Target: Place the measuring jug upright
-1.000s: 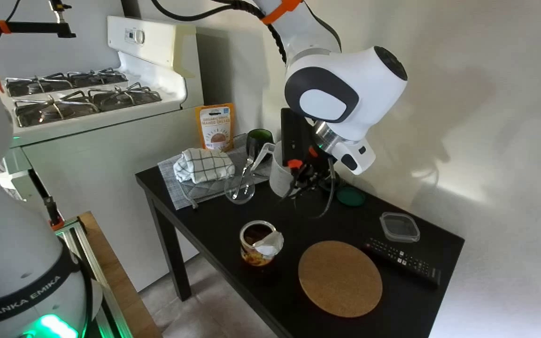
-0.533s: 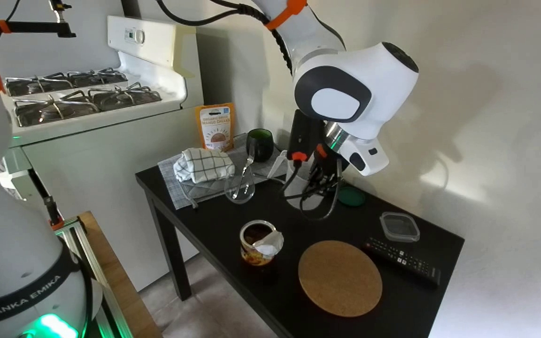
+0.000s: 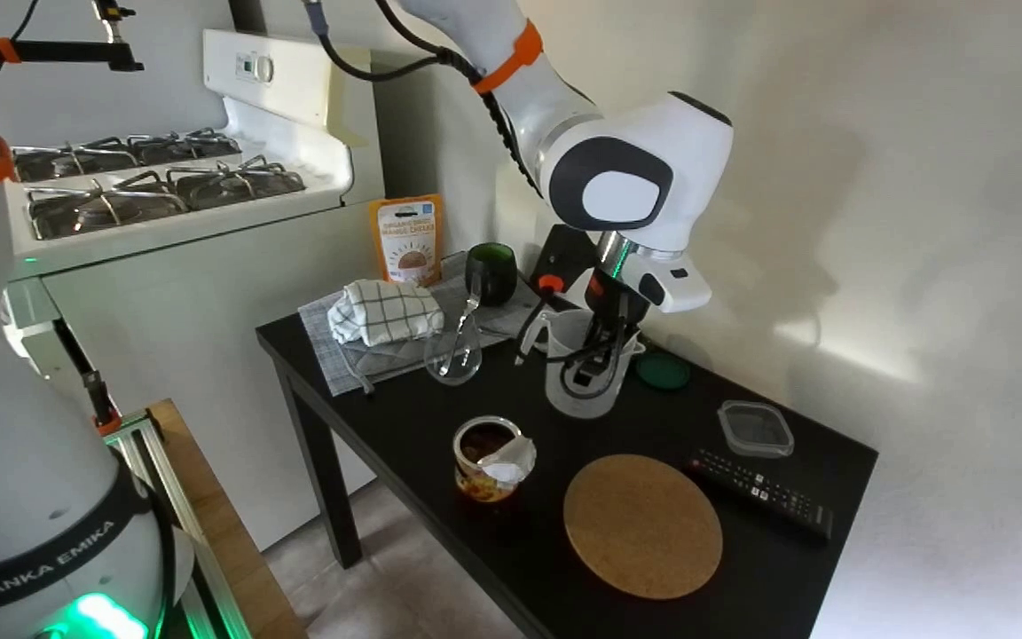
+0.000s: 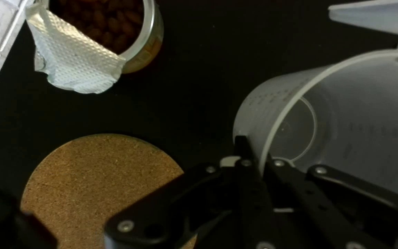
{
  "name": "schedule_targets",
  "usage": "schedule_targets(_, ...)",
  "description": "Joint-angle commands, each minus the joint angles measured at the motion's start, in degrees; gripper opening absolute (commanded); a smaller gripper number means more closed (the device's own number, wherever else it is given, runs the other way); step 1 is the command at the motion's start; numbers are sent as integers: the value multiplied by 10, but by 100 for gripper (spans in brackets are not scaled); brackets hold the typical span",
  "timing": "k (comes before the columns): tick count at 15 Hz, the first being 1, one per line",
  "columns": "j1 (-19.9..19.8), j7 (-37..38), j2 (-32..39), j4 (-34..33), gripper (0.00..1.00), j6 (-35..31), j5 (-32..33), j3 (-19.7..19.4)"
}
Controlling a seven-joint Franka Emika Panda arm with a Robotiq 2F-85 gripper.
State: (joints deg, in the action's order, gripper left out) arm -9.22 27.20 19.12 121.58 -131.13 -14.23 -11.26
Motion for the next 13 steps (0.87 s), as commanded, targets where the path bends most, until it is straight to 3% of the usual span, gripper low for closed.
schedule_targets(1,-8,-23,20,-21,28,15,-8,0)
schedule_targets(2,-8,-23,13,-17,29,15,-3,-3)
schedule_targets(7,5,-76,-99,60,65,-17,44,-13)
schedule_targets(11,16,-129,-214,131,95,10,119,1)
schedule_targets(12,18,-137,-239,146,100,16,140,7)
schedule_targets(13,7,-120,-171,87,86,12,105,6)
